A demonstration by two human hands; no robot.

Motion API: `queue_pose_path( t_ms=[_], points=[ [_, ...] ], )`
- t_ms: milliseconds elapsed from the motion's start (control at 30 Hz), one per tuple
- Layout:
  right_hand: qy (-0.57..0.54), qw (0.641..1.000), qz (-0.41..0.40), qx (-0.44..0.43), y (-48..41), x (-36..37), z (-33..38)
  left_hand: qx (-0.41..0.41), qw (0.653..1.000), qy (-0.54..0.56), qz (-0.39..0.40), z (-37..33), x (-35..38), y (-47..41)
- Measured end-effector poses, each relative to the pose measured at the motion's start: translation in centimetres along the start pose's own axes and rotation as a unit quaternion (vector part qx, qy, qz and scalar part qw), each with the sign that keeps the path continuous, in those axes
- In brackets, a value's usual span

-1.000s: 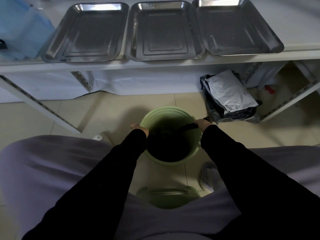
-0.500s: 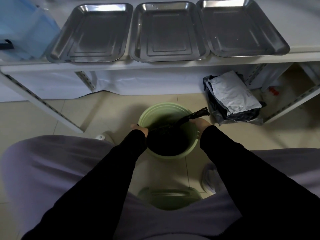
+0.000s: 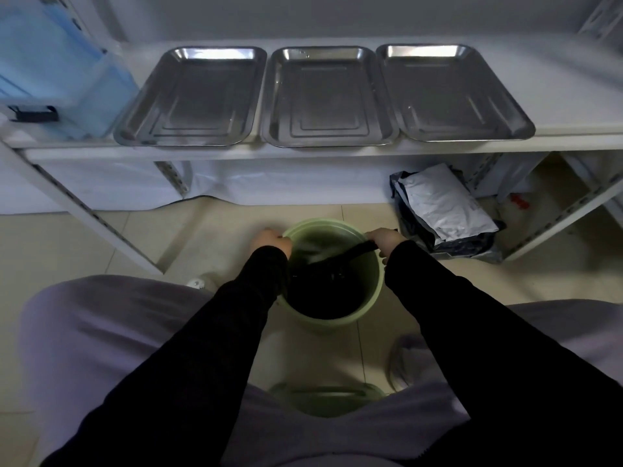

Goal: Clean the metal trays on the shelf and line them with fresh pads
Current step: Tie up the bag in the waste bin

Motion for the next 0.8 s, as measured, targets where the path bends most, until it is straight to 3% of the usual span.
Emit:
queue_pose_path(
  t_ms=[167,300,500,800],
  points=[
    [-0.05,0.998,0.016,-0.039,2.3,0.3,2.0,0.065,0.991,0.114,-0.036,-1.9,-1.4,1.2],
    [-0.14,0.99,0.027,-0.013,3.9,0.4,3.4,0.095,0.981,0.162,-0.052,-3.2,-2.9,2.4],
    [-0.202,0.976,0.012,-0.081,6.4,-0.1,6.6,0.156,0.962,0.203,-0.092,-5.8,-6.0,4.6],
    [-0.238,0.956,-0.02,-0.17,9.3,-0.7,11.5,0.173,0.946,0.236,-0.141,-7.7,-9.8,5.8]
  ],
)
Point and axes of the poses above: each hand's wrist, its own y-axis away from the middle knuckle, its own x-axis out of the palm, z = x × y, the point moved 5 cm from there along -y, towards the middle knuckle, and after that the axes turned 2 degrees about x, right-handed, at the moved point
